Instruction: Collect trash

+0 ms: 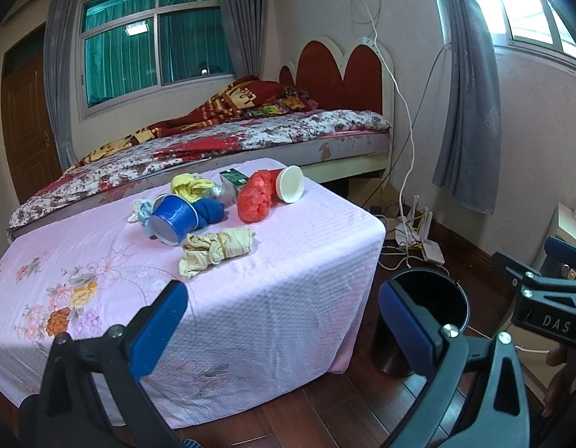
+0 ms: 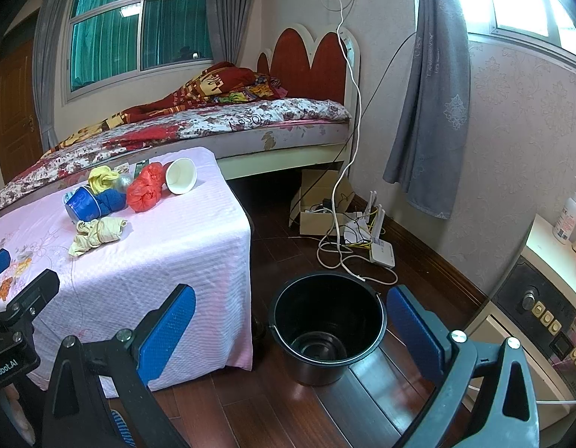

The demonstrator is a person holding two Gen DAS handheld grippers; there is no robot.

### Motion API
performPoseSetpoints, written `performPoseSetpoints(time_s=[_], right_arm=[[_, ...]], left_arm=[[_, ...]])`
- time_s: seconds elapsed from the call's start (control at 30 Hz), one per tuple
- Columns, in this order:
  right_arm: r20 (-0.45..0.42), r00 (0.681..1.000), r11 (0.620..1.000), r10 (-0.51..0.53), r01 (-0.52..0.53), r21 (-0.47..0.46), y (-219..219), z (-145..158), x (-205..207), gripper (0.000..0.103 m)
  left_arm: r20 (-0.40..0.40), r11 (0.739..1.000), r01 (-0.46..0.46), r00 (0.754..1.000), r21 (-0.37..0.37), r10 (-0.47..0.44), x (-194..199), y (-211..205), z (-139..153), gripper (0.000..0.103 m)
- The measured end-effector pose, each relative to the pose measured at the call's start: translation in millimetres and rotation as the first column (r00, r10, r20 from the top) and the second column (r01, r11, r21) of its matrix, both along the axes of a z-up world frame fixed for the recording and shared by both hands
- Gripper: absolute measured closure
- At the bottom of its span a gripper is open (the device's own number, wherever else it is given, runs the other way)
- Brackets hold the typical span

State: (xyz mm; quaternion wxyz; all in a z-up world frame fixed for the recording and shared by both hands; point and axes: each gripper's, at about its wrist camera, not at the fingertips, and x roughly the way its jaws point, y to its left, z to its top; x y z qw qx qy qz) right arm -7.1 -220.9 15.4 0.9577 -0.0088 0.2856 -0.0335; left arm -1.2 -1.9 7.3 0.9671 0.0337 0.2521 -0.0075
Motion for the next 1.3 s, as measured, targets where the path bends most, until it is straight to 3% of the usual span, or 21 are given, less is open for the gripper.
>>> performPoseSetpoints(time_s=[0.8, 1.13, 1.3], right_arm=[[0.001, 1.0, 1.0, 0.01, -0.01, -0.003, 4, 0, -1, 0.0], [-0.019, 0.999, 0.998, 0.048, -0.048, -0.026, 20, -4, 12, 0.0], [-0.03, 0.992, 0.992, 0.123, -0.124, -0.027, 39, 0, 29, 0.0]], left_arm=[[-0.001, 1.0, -0.014, 1.0, -0.006, 0.014, -1, 5, -4, 0.001], [-0.004, 0.999, -0.043, 0.999, -0.002, 0.043, 10, 26, -2, 0.001], [-0.003, 0.996, -0.086, 0.996, -0.027, 0.086, 25, 56, -3, 0.001]])
